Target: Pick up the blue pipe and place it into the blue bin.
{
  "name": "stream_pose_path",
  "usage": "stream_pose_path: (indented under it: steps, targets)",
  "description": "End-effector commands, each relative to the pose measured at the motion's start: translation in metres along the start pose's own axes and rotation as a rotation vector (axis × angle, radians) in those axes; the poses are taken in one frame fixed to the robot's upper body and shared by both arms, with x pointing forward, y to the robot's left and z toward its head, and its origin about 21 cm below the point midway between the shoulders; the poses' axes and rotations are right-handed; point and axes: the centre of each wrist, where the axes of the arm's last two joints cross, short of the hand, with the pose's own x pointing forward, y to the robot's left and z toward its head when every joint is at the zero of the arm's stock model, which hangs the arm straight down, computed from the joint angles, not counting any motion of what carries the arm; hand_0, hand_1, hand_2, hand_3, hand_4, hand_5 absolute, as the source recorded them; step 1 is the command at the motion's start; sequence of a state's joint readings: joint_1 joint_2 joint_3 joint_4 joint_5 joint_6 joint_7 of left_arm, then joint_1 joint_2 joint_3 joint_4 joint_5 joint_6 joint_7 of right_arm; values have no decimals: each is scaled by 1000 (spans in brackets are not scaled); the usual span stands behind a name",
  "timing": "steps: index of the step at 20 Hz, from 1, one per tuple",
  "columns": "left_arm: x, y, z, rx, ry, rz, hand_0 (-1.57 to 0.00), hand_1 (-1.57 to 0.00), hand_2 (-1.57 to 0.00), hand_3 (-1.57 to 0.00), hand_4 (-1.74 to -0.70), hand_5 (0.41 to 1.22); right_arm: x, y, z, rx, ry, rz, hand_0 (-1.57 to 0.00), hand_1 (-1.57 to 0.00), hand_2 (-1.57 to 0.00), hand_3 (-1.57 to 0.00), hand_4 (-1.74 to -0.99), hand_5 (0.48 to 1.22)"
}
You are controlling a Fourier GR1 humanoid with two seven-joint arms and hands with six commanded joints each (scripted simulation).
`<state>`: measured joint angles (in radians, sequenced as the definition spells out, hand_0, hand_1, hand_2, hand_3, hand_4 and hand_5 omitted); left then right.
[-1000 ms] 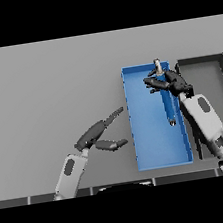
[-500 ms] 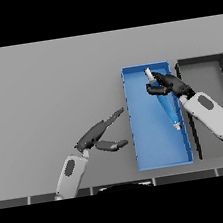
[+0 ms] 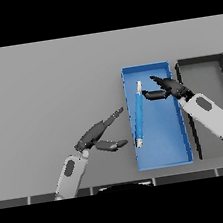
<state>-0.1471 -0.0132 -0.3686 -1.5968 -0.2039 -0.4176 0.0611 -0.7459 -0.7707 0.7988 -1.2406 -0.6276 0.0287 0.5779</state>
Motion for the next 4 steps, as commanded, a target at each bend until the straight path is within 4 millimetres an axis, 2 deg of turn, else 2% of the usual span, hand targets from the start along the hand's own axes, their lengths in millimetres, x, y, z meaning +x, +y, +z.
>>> stream_pose_path:
  steps: [1, 4]
  targets:
    - [-2, -2, 2, -4, 3, -9, 1, 1, 1, 1, -930, 496, 1, -1, 1, 11, -6, 14, -19, -17, -17, -4, -1084, 713]
    - [-4, 1, 4, -2, 6, -14, 1, 1, 1, 1, -930, 495, 0, -5, 0, 20, -10, 16, -19, -17, -17, -4, -1084, 714]
